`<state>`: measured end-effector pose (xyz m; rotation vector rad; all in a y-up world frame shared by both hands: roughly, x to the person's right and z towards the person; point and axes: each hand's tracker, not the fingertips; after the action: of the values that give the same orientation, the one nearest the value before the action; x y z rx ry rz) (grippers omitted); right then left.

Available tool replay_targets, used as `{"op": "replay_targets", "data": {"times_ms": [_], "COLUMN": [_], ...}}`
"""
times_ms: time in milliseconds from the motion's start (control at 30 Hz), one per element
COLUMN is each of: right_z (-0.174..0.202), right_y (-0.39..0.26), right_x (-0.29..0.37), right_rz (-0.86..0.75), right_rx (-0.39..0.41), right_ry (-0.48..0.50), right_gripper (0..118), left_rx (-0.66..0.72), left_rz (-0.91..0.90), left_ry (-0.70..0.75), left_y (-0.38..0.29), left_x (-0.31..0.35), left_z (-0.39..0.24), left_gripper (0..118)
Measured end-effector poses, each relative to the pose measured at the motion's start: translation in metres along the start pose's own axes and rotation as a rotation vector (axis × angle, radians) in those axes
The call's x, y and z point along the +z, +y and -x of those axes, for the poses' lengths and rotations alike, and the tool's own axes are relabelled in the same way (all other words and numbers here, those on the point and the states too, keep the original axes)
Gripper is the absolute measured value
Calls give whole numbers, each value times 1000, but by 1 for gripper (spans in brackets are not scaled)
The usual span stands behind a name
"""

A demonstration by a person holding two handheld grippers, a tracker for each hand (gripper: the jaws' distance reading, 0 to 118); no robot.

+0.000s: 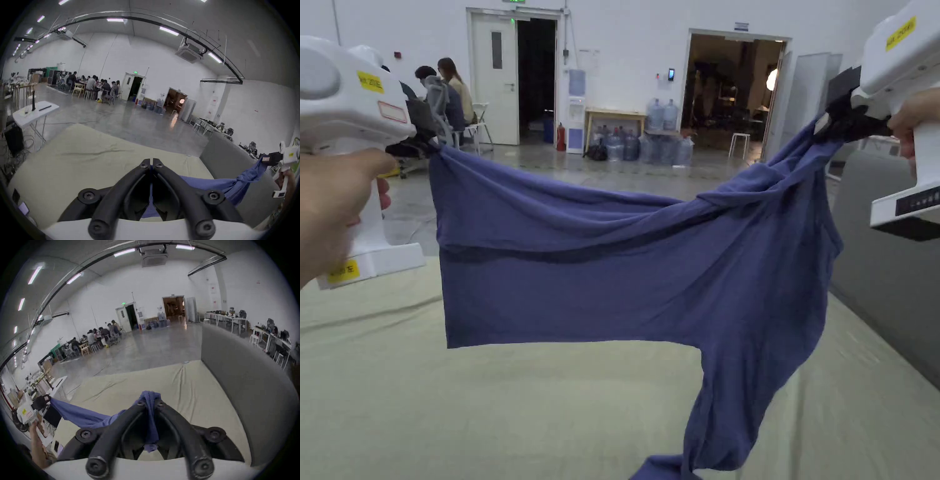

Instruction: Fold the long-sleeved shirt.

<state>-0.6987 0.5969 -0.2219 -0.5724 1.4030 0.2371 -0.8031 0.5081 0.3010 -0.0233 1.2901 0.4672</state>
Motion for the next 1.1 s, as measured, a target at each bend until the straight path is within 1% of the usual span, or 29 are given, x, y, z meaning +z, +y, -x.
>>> {"op": "replay_targets", "data": {"times_ms": [167,233,333,433,500,567,700,800,933,967,1000,1033,1100], "right_z": [1,-4,-15,-31,-45,-60,-93,-112,-131,-136,-144,-151,-162], "right_y": [44,54,50,21,-13,-58,-166,-252,-350,-370,-394,-413,-448], "right_x": [-2,-4,-14,-38,-61,-86,-131,-147,-144,-138,-132,-127,-112], "right_rz": [-73,-98,-98,-48,23,105,277,388,515,526,557,586,618], "right_rx": [-41,-69,-73,-84,-87,-108,-165,-210,-246,-264,-308,-336,-352], "right_ry": [-21,-23,-25,-18,-15,-7,12,12,40,38,43,47,42], "right_gripper": [2,2,2,2,2,2,2,2,2,2,2,2,2], "left_rx": [-14,25,33,20,32,41,47,63,81,93,97,111,107], "left_rz": [11,-1,0,43,128,224,395,511,648,676,699,711,744], "left_ry": [13,2,-8,-18,-31,-18,-22,-22,-12,-10,-15,-4,-11], "left_y": [33,39,36,13,-15,-52,-145,-220,-308,-323,-341,-354,-371], "left_x": [-28,-33,-44,-55,-66,-76,-88,-82,-51,-44,-31,-20,3], "left_z": [-7,-6,-2,9,21,32,58,79,109,115,123,129,139], "left_gripper": [0,0,0,0,0,0,0,0,0,0,0,0,0]}}
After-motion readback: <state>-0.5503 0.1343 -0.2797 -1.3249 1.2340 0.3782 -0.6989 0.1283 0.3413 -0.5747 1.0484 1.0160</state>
